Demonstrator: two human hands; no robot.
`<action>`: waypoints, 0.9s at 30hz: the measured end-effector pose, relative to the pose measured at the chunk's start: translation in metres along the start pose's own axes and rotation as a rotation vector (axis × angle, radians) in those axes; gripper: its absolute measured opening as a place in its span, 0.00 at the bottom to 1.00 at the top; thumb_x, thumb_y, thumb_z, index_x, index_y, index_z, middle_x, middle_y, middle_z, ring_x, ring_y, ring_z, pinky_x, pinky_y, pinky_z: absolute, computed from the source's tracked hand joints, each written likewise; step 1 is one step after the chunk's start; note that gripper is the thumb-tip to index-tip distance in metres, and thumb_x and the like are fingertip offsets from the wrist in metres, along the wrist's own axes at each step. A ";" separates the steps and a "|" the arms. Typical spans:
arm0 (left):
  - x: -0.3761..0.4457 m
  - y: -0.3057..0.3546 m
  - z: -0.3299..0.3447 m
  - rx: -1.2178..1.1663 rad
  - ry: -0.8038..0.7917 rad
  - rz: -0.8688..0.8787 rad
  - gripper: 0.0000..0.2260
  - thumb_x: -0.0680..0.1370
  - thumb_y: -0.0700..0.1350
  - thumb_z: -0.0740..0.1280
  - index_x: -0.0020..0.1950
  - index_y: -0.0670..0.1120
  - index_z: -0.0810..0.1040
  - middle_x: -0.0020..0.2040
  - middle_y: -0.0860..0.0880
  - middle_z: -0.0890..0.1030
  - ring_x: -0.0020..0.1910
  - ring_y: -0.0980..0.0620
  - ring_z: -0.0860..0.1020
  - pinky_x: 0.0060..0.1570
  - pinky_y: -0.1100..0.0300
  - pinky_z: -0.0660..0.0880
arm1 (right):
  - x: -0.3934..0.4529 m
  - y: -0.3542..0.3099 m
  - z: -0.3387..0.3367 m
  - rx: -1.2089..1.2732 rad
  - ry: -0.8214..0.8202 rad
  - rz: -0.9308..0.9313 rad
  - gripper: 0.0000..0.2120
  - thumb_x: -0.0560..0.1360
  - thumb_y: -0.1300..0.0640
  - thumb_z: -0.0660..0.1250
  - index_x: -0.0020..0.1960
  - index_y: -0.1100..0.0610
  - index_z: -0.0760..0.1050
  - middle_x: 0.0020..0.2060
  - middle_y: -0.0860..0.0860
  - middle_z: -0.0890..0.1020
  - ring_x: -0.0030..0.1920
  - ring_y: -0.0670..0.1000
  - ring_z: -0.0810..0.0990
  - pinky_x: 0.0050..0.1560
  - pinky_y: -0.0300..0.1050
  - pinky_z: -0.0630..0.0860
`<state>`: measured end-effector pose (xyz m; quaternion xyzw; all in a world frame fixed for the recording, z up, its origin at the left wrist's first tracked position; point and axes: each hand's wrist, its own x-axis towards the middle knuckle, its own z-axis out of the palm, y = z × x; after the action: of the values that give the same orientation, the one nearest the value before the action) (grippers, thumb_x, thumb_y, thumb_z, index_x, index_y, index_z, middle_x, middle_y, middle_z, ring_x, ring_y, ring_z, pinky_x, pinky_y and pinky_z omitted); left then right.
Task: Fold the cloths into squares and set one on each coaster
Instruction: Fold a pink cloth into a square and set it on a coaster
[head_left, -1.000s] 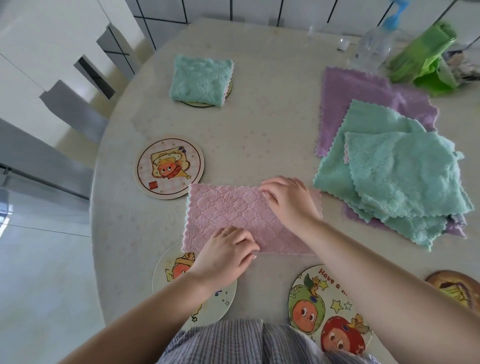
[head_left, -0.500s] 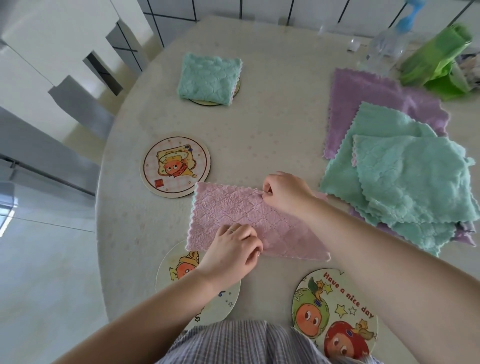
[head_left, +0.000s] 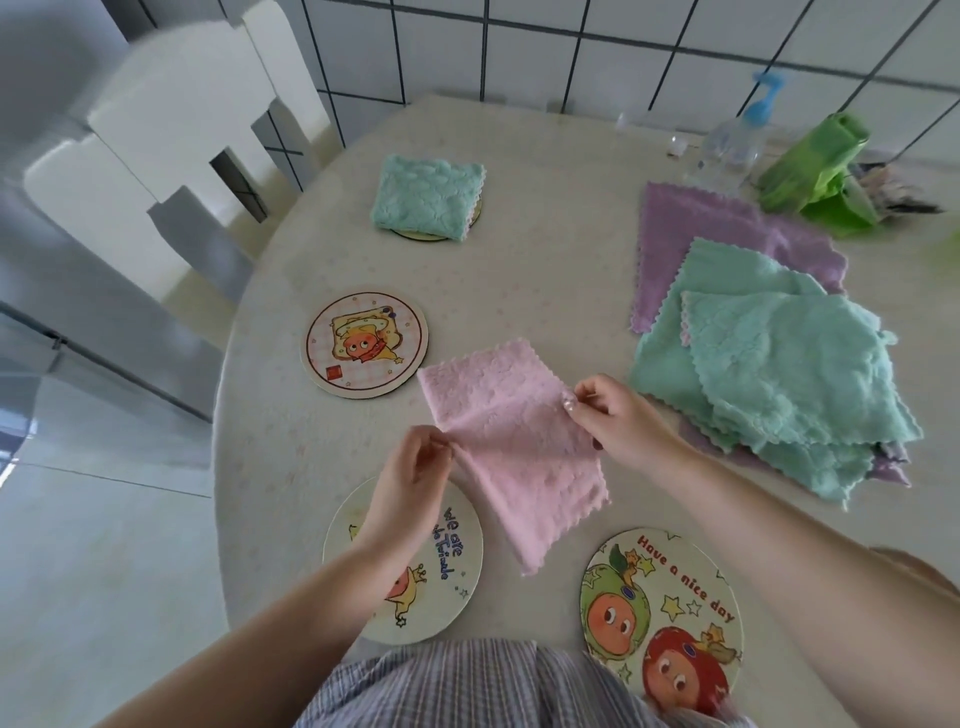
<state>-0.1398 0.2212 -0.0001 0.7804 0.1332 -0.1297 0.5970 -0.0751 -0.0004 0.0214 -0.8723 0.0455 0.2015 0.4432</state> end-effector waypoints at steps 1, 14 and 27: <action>-0.001 0.000 0.001 -0.098 0.000 -0.089 0.06 0.80 0.42 0.58 0.49 0.50 0.73 0.42 0.44 0.77 0.38 0.52 0.74 0.42 0.60 0.73 | -0.006 0.001 0.005 0.047 0.005 0.021 0.03 0.77 0.54 0.62 0.47 0.54 0.71 0.37 0.47 0.78 0.32 0.43 0.73 0.32 0.34 0.67; 0.021 0.007 -0.004 0.035 -0.210 -0.163 0.20 0.79 0.42 0.59 0.70 0.56 0.65 0.60 0.56 0.73 0.55 0.54 0.76 0.54 0.55 0.77 | -0.035 0.013 0.034 0.289 -0.012 0.101 0.24 0.78 0.66 0.56 0.71 0.49 0.65 0.67 0.49 0.71 0.53 0.45 0.79 0.45 0.38 0.76; -0.009 -0.016 -0.014 -0.154 -0.258 -0.321 0.15 0.80 0.38 0.58 0.60 0.53 0.76 0.56 0.45 0.76 0.53 0.45 0.79 0.52 0.48 0.78 | -0.069 0.046 0.048 0.220 -0.043 0.142 0.15 0.79 0.59 0.57 0.60 0.44 0.75 0.56 0.42 0.78 0.53 0.53 0.79 0.56 0.45 0.74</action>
<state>-0.1532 0.2380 -0.0081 0.6781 0.1878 -0.3115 0.6386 -0.1652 0.0036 -0.0116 -0.8085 0.1195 0.2448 0.5217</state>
